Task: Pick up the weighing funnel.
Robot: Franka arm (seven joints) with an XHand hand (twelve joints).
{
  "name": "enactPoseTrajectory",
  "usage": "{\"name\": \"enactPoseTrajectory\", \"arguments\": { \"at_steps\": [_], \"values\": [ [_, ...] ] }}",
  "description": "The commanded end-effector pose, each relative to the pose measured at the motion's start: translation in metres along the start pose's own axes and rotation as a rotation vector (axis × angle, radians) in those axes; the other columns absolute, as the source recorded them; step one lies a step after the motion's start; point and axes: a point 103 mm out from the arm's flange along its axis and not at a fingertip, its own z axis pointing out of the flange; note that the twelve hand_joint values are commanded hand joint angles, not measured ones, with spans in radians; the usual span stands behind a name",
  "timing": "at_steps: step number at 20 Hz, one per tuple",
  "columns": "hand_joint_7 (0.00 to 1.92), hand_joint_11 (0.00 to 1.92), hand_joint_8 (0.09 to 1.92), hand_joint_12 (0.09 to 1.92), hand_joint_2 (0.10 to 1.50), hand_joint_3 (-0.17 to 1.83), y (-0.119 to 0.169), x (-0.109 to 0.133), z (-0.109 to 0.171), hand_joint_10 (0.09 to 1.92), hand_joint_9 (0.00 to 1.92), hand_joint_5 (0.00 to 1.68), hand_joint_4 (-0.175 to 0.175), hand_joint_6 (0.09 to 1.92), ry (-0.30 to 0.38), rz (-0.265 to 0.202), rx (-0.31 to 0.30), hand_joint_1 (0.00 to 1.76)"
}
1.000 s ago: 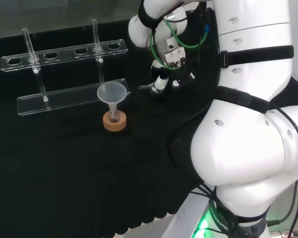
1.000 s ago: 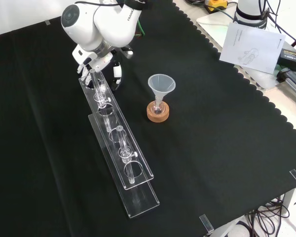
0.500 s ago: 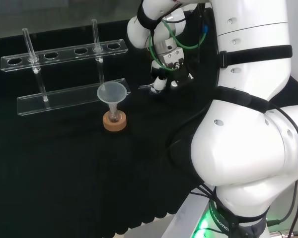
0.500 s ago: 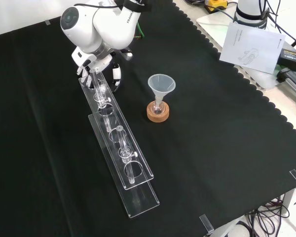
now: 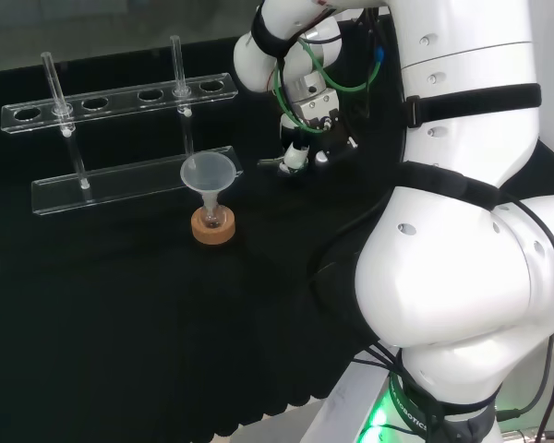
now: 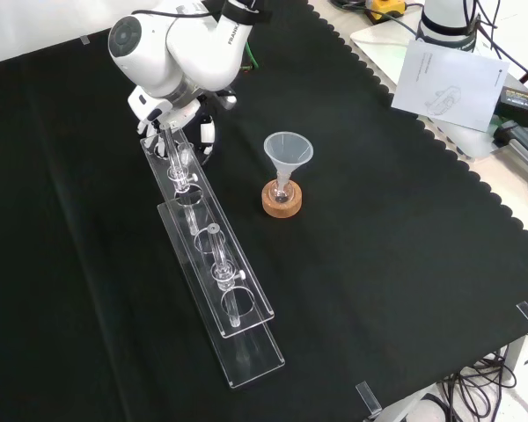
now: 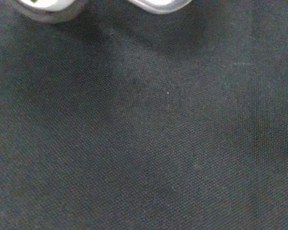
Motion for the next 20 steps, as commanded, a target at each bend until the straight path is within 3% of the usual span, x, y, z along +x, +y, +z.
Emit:
{"name": "enactPoseTrajectory", "arguments": {
  "at_steps": [1, 7, 9, 13, 20],
  "values": [
    [0.54, 0.50, 0.63, 1.27, 0.95, 0.17, -0.001, -0.001, 0.001, 0.48, 0.80, 1.13, 0.172, 0.75, -0.003, 0.009, 0.000, 1.06],
    [0.56, 0.53, 0.63, 1.25, 0.99, 0.11, -0.003, -0.004, 0.002, 0.46, 0.83, 1.11, 0.175, 0.80, -0.003, 0.012, 0.000, 1.06],
    [0.62, 0.58, 0.63, 1.22, 0.96, 0.13, -0.004, -0.003, 0.001, 0.45, 0.88, 1.19, 0.175, 0.69, -0.015, 0.015, -0.001, 1.08],
    [0.75, 0.74, 0.58, 1.11, 0.72, 0.54, -0.008, -0.006, -0.009, 0.33, 1.05, 1.25, 0.175, 0.67, -0.020, 0.014, -0.023, 1.11],
    [0.77, 0.79, 0.58, 1.08, 0.68, 0.63, -0.020, -0.016, -0.022, 0.30, 1.09, 1.25, 0.175, 0.70, -0.048, 0.031, -0.014, 1.12]
  ]
}}
